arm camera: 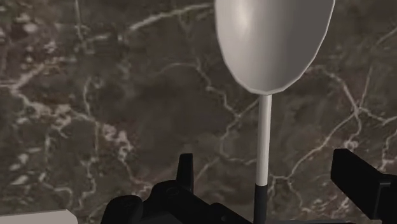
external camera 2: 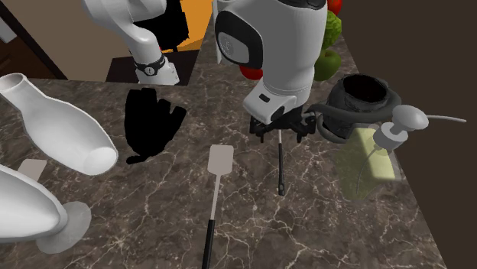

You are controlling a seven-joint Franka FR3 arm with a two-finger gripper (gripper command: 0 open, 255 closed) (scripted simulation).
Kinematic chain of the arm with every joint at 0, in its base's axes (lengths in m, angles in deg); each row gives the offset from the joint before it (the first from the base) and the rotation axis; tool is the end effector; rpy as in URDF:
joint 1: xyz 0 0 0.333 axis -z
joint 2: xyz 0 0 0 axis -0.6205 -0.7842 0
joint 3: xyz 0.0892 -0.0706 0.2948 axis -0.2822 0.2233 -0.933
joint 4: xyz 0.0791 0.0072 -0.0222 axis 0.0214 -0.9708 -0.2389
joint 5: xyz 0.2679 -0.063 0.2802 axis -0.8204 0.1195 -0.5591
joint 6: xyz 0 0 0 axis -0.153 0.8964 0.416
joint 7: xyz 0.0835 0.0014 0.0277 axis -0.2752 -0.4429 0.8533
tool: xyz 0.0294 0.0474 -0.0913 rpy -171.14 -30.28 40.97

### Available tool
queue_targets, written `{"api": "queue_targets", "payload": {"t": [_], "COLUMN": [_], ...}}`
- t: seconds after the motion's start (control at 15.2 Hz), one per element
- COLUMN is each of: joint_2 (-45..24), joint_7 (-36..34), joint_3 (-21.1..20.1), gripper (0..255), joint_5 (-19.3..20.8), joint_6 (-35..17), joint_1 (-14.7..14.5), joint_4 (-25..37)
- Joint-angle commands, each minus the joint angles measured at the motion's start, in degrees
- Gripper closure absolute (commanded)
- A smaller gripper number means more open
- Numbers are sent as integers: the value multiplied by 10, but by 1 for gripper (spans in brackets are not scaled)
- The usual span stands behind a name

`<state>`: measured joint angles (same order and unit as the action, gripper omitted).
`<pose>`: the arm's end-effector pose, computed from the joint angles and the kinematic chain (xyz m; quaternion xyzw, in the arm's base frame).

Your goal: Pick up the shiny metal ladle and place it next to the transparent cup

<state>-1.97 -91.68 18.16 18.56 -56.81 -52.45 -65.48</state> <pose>0.5263 0.3757 0.3393 -0.9902 0.1291 0.0063 0.0530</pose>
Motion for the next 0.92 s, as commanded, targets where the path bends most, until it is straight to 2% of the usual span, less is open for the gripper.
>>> {"api": "queue_targets", "payload": {"t": [0.0,0.33,0.4,0.86], "joint_2": [-1,-1,-1,-1], "joint_7": [0,0,0,0], "joint_3": [0,0,0,0], "gripper": [0,0,255,255], "joint_5": [0,0,0,0], "joint_6": [-3,-3,-3,-3], "joint_1": [0,0,0,0], "joint_4": [-2,-2,-2,-2]}}
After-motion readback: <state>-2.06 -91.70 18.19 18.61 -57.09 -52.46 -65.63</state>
